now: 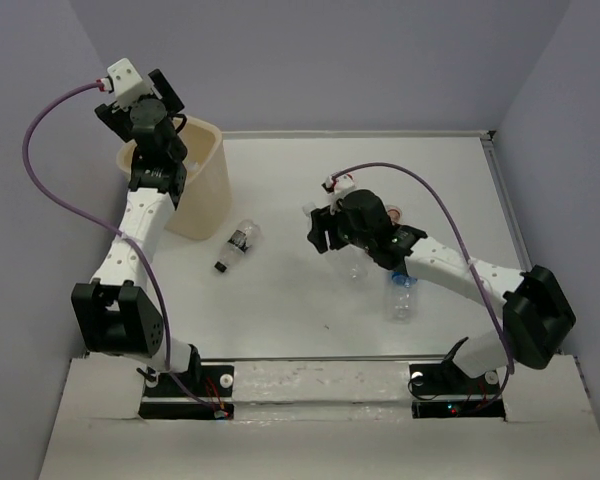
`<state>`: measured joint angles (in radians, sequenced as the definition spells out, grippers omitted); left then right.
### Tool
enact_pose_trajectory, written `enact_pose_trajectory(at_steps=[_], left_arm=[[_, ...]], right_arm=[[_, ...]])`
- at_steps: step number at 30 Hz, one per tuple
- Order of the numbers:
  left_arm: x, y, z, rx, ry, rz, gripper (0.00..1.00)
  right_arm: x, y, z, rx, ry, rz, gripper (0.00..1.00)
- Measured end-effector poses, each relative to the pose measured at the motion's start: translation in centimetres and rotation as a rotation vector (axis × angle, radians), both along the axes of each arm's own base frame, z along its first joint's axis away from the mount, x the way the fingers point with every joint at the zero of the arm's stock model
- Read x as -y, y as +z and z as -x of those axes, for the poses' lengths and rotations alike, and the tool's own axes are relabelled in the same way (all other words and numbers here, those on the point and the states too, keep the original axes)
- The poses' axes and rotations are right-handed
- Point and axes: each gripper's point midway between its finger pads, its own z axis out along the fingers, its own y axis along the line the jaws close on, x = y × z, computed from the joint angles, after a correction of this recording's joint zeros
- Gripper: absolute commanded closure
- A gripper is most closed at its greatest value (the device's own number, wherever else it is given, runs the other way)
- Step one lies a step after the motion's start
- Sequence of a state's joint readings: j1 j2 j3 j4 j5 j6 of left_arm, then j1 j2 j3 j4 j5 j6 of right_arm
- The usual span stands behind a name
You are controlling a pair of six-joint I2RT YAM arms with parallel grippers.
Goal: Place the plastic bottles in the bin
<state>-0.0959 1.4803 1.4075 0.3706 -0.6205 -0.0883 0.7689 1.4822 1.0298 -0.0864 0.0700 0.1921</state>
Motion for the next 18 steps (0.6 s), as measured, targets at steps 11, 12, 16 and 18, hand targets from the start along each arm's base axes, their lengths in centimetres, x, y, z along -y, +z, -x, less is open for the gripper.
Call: enact_pose_trajectory(at_steps=[11,12,16,18], left_arm=[[4.5,4.6,4.4,0.098,-0.303,0.114,0.01],[5.2,5.3,5.9,0.119,-0.352,0.126,0.01],[7.2,5.4,14.5,0.178,-0.51,0.162,0.01],[7.5,3.6,17.3,0.165,-0.542,0.178,0.01]], right_arm=[[-7.2,10.3,-0.9,0.1,0.1,-0.302,0.8],[-8.2,12.1,-1.6,0.123,0.109,-0.336,0.8],[-11.4,18.8,-3.5,0.225,0.151,-0.461,0.8],[-13.0,22.3,-4.6,0.285,0.169,-0.526,0.8]])
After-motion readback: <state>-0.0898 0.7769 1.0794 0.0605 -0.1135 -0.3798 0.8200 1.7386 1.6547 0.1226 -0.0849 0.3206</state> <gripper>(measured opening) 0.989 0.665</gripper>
